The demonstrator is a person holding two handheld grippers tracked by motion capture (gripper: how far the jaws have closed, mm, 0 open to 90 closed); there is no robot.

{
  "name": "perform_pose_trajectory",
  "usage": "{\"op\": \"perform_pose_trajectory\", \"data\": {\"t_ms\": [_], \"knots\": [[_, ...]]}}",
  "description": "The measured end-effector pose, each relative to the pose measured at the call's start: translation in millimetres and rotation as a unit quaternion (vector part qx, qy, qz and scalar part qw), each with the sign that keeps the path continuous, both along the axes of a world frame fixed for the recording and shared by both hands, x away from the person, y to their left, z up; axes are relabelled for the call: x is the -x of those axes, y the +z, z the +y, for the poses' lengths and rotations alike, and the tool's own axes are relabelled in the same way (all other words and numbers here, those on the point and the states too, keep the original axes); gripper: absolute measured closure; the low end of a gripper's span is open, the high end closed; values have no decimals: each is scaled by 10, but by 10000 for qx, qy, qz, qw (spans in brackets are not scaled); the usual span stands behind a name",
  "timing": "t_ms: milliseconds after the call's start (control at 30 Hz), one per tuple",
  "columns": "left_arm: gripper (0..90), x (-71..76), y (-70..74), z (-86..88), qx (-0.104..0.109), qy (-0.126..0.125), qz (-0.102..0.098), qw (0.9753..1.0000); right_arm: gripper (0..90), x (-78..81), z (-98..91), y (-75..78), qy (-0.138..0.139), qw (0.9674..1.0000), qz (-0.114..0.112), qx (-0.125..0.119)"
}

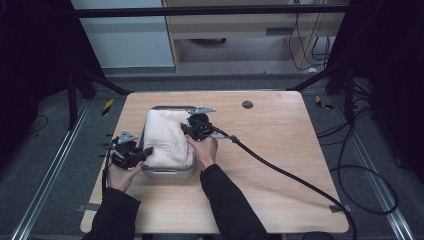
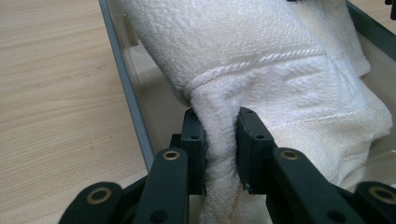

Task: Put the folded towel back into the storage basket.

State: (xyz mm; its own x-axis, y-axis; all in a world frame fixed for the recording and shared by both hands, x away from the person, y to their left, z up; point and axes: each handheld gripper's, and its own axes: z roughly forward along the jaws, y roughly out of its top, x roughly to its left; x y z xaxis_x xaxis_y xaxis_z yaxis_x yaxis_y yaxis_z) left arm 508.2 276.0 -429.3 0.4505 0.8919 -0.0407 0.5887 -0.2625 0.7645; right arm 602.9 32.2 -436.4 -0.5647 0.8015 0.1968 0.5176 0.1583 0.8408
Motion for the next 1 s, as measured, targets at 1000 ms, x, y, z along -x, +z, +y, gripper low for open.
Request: {"op": "perform_pose_trajectory", "data": {"t_ms": [1000], "knots": [[511,112,161,-8,151,199,-613,9978,541,38,-49,40,212,9982,-380,419]]}}
